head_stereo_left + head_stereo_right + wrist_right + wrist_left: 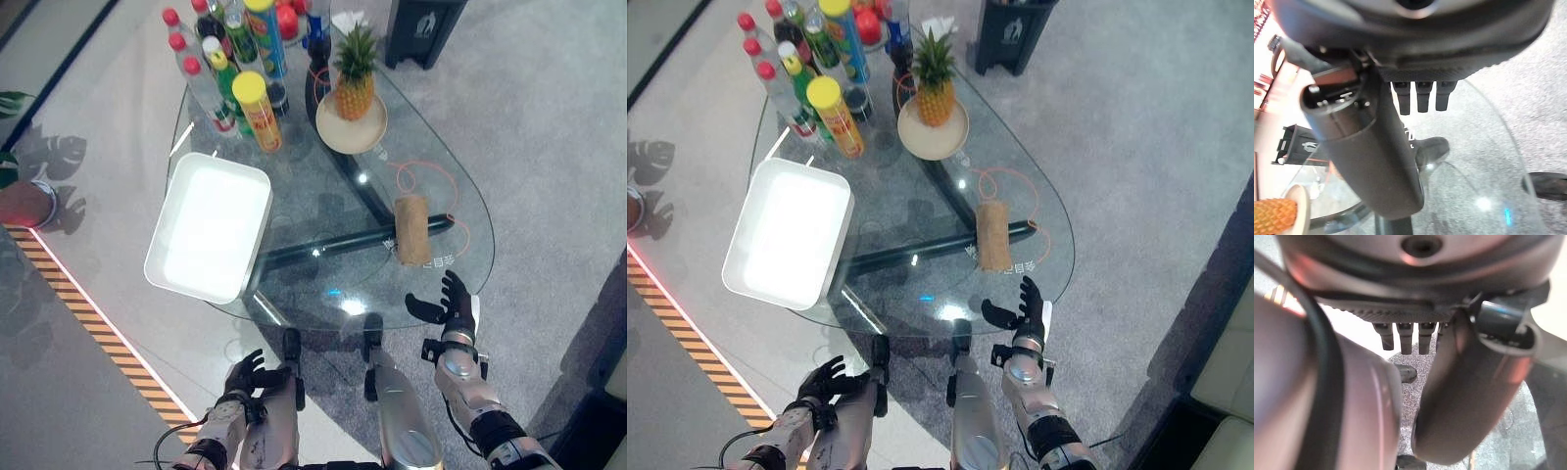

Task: Wipe the table with a cloth and put it in the basket.

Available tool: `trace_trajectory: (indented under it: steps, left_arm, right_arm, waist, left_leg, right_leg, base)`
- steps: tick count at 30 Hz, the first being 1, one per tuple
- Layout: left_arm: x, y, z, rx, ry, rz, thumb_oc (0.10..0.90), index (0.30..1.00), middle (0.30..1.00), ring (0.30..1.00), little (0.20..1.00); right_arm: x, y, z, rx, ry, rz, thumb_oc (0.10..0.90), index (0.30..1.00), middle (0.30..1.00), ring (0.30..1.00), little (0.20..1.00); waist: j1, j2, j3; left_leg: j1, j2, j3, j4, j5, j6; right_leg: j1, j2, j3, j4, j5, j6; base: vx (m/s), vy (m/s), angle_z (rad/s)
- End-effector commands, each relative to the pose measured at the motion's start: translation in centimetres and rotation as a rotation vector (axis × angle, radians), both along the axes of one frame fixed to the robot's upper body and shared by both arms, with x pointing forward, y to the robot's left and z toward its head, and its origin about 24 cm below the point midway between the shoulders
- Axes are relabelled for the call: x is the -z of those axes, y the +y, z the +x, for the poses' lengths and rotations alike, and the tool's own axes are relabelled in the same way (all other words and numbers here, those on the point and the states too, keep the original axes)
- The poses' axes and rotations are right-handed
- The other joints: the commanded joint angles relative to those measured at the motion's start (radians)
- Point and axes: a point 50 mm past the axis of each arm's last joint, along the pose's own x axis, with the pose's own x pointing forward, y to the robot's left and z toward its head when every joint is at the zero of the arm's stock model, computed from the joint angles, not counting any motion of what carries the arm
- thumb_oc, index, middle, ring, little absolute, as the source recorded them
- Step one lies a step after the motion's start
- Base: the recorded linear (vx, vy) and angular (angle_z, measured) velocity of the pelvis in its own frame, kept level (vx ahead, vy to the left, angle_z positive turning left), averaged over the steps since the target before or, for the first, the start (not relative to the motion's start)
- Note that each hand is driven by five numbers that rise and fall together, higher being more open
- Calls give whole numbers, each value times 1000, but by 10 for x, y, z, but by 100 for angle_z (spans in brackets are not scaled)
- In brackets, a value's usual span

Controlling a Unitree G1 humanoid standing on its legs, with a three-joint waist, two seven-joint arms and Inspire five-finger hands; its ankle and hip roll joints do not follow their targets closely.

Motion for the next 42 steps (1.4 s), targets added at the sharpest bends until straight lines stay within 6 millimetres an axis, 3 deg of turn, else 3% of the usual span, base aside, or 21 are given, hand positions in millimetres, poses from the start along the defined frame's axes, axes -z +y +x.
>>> trace_trajectory:
  steps: [1, 11, 18, 32, 42]
  left_arm:
    - [16, 1, -33, -63, 72, 1, 800, 900, 900, 900, 900]
    - [0, -14, -13, -113, -54, -42, 800, 900, 900, 900, 900]
    - [-7, -25, -3, -100, -78, -63, 800, 900, 900, 900, 900]
    - [-13, -38, 5, -90, -94, -100, 800, 900, 900, 900, 900]
    - [-16, -41, 10, -83, -110, -116, 800, 900, 900, 900, 900]
  right_arm:
    - [-54, -4, 7, 52, -271, -114, 800, 900, 900, 900, 900]
    - [-114, 9, 11, 148, -558, -168, 800, 900, 900, 900, 900]
    - [-147, 13, 18, 211, -677, -136, 800, 900, 900, 900, 900]
    - [-184, 18, 25, 245, -807, -81, 800, 900, 900, 900, 900]
    - [-191, 16, 35, 266, -765, -80, 800, 900, 900, 900, 900]
  waist:
    - [-16, -17, 10]
    - [-18, -6, 10]
    - [-15, 6, 10]
    - [-9, 24, 10]
    - [4, 37, 10]
  left_leg:
    - [-111, -70, 30, 101, 4, 49]
    - [-288, -77, 39, 144, 11, 58]
    - [-351, -82, 45, 159, 9, 59]
    - [-445, -92, 45, 189, 7, 63]
    - [-501, -100, 32, 189, 16, 67]
  right_leg:
    - [-48, 33, -16, 98, -50, -31]
    - [-232, 29, -7, 143, -37, -27]
    - [-296, 30, -1, 147, -24, -27]
    - [-395, 26, 11, 153, 2, -24]
    - [-458, 30, 14, 154, 17, -21]
  base:
    - [-40, 67, -4]
    - [-6, 39, 0]
    - [12, 29, 2]
    - [13, 19, 0]
    - [0, 0, 0]
